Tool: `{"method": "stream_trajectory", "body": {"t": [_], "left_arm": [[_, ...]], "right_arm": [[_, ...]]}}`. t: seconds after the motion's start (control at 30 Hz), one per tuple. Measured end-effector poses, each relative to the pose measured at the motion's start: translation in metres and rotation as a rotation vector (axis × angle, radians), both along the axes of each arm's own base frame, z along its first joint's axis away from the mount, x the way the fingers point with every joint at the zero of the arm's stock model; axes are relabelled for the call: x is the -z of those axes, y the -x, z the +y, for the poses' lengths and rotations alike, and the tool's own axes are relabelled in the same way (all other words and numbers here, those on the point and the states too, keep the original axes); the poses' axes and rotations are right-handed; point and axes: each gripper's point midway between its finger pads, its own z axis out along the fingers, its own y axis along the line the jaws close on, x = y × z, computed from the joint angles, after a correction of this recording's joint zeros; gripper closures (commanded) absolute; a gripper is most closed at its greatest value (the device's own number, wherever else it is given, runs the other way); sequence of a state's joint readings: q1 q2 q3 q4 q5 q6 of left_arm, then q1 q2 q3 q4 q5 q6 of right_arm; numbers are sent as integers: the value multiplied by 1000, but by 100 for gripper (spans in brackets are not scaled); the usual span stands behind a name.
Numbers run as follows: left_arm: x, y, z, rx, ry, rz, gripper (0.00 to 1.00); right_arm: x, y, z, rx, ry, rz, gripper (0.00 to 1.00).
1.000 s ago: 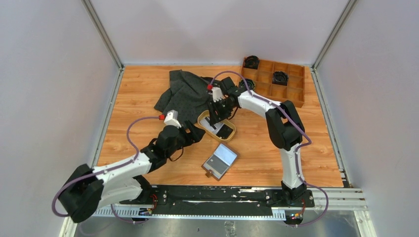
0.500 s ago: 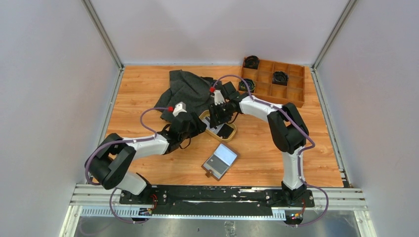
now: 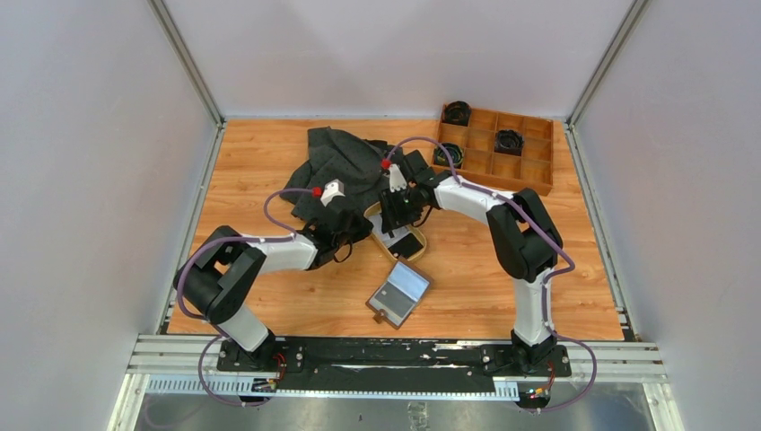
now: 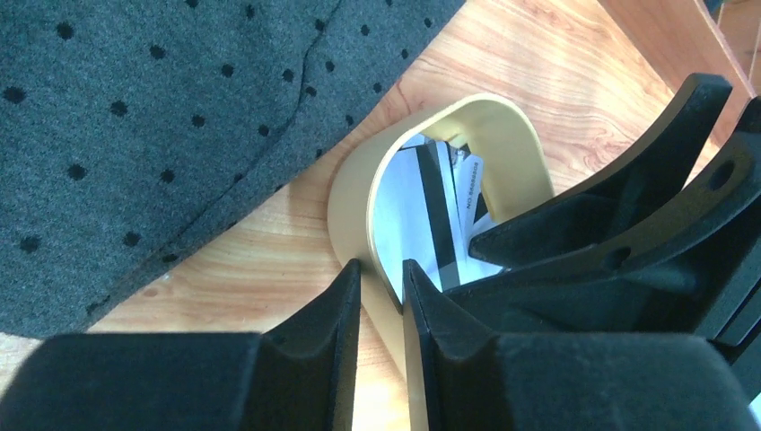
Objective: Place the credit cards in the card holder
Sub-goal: Pick up the credit card from the storage box.
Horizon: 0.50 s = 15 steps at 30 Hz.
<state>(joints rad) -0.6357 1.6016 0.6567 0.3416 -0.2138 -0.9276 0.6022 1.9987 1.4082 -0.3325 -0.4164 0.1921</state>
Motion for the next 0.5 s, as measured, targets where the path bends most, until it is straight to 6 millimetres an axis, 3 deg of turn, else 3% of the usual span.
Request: {"method": "stream_trajectory", "body": {"t": [0.1, 0.5], "left_arm": [[-1, -2, -1, -2, 5, -5, 87], [-1, -4, -3, 4, 16, 1, 91]], "right_arm": [[-1, 4, 3, -5, -16, 18, 50], [-9, 22, 19, -23, -137, 127, 52]]}}
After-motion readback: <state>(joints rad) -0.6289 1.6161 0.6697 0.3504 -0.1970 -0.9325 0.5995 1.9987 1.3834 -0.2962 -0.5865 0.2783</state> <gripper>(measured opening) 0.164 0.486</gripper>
